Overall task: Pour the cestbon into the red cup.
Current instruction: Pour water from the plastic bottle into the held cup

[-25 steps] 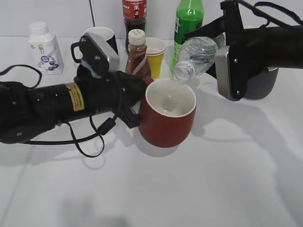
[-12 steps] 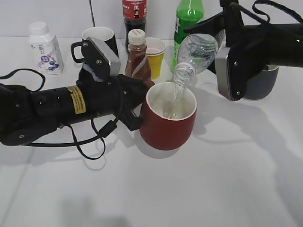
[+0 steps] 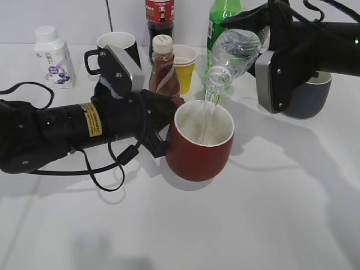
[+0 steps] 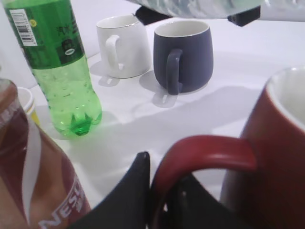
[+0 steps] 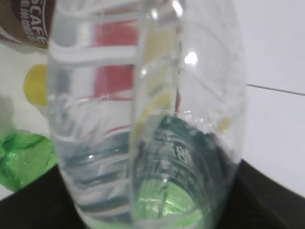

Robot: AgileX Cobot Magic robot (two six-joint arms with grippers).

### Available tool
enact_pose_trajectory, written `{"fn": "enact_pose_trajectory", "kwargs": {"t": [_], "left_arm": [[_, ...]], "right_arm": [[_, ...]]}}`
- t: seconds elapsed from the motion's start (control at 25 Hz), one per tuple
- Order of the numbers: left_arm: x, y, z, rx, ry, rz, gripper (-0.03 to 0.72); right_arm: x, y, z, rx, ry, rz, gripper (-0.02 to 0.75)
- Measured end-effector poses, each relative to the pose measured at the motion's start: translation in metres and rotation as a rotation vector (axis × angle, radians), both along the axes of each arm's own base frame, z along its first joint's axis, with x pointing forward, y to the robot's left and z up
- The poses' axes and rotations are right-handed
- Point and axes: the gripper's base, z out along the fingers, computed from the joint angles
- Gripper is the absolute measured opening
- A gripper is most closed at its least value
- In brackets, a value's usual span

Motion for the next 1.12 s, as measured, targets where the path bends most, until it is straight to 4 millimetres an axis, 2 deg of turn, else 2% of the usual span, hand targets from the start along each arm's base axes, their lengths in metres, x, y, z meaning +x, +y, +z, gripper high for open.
{"fn": "enact_pose_trajectory", "kwargs": {"t": [1.12], "left_arm": [[-0.0002, 0.0000, -0.0005, 0.006, 0.000, -0.003, 0.062]], "right_arm": [[-0.0004, 0.0007, 0.0022, -0.012, -0.047, 0.017, 0.480]]}}
